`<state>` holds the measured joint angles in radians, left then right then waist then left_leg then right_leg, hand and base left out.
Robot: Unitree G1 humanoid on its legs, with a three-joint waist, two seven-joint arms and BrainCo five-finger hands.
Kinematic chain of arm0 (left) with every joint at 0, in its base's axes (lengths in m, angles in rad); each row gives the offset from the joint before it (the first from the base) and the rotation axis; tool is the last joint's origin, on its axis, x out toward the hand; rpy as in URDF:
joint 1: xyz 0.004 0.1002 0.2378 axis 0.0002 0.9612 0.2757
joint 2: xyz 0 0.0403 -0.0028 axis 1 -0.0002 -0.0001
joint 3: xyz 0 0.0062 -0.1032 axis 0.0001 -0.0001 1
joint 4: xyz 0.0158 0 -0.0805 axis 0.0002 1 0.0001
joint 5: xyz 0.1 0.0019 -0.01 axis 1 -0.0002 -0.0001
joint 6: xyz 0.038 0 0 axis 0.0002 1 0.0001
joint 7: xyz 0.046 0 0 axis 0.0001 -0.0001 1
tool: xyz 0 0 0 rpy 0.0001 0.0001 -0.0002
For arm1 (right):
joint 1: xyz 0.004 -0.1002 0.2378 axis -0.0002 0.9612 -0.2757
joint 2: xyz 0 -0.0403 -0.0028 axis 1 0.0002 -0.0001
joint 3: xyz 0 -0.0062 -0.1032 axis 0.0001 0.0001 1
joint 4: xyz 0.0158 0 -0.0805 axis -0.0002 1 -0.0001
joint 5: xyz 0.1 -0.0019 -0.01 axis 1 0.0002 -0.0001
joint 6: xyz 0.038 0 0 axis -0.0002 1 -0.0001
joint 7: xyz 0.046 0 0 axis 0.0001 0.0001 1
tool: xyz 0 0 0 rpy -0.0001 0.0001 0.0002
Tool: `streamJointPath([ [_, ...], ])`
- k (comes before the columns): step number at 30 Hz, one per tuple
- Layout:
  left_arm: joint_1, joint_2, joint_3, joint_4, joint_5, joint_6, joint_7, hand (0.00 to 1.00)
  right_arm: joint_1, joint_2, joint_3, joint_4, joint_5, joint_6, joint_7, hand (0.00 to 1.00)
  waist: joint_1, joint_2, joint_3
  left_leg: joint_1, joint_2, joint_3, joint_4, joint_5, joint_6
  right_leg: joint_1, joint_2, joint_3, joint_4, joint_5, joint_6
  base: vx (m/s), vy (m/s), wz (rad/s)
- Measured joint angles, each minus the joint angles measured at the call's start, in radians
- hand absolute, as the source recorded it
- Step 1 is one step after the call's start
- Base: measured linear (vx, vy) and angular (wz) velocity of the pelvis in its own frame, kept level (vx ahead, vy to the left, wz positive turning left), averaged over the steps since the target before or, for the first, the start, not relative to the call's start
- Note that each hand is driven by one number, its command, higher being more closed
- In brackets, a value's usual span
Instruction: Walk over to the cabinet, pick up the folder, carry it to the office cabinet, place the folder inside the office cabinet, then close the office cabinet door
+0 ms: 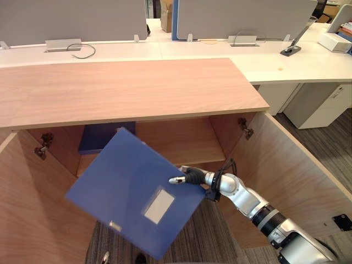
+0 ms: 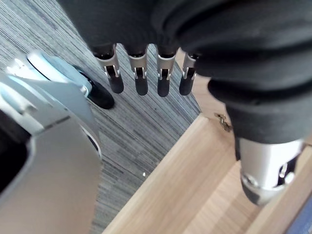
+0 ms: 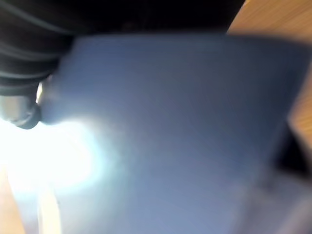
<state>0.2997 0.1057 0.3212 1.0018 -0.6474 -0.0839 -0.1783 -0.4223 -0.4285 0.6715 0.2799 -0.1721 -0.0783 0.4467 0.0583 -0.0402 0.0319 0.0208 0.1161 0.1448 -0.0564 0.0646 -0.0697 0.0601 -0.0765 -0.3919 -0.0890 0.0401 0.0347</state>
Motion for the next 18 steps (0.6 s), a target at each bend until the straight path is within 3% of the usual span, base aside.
streamJointPath([
  [4,-0.001,-0.014,0.065,0.009,0.019,0.006,0.022,0.0,-0.013,-0.005,0.07,-0.013,-0.051,-0.016,0.032,1.0,-0.002,0.002,0.014,0.0,-0.002,0.0,0.0,0.0,0.0,0.0,-0.002,0.0,0.0,0.0,0.0,0.0,0.0,0.0],
  [7,-0.004,-0.019,0.09,0.015,0.09,0.008,0.037,0.0,-0.026,-0.024,0.122,-0.051,-0.203,-0.045,0.03,1.0,0.0,0.002,0.022,-0.002,-0.003,-0.001,0.003,0.0,0.0,0.0,-0.004,0.0,0.005,0.0,0.001,0.0,0.0,0.0],
  [9,-0.013,-0.021,0.091,0.029,0.14,0.009,0.043,0.0,-0.04,-0.043,0.155,-0.086,-0.245,-0.059,0.031,1.0,0.0,0.003,0.026,-0.021,-0.004,-0.005,0.037,-0.016,0.002,-0.002,-0.008,-0.002,0.005,0.0,0.001,0.0,0.0,0.0],
  [14,-0.054,-0.045,0.083,0.028,0.168,0.011,0.044,0.0,-0.095,-0.055,0.158,-0.071,-0.233,-0.061,0.034,1.0,0.011,0.04,0.099,-0.119,0.005,-0.033,0.236,-0.107,0.015,-0.054,-0.035,-0.002,0.123,-0.045,0.01,-0.07,0.068,0.03],
  [18,-0.094,-0.042,0.054,0.023,0.167,0.004,0.053,0.0,-0.17,-0.031,0.14,0.094,-0.079,-0.01,0.045,1.0,0.026,0.05,0.204,-0.262,-0.022,-0.038,0.411,-0.166,0.035,-0.263,-0.14,0.019,0.454,-0.176,0.018,-0.11,0.128,0.04],
])
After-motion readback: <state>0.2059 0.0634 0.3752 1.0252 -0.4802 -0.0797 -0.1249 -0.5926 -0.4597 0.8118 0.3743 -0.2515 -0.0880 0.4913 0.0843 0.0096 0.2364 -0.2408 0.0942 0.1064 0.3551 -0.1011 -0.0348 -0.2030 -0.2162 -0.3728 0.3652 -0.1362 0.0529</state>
